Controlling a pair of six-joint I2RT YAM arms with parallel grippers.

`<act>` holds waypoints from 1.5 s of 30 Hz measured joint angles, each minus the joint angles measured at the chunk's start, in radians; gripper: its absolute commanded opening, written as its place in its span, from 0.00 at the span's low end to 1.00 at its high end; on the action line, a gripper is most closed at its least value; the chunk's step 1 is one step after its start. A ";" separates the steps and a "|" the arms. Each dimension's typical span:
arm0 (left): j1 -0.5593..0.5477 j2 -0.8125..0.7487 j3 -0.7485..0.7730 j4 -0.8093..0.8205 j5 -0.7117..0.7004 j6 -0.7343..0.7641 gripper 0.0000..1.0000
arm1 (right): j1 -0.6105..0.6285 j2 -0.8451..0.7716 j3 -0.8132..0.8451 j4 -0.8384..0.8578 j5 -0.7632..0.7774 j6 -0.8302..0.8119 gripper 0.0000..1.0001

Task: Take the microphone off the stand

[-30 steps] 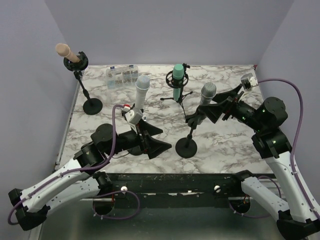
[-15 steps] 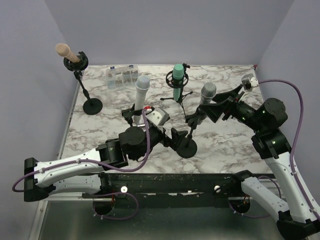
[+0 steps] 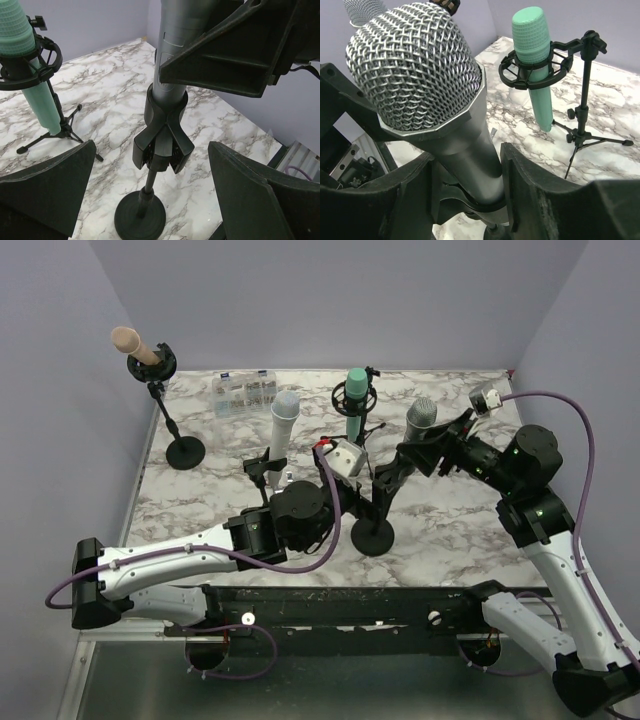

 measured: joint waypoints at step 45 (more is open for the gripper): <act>0.011 0.208 0.134 -0.154 -0.064 -0.051 0.07 | -0.005 -0.006 0.000 -0.006 -0.009 -0.032 0.21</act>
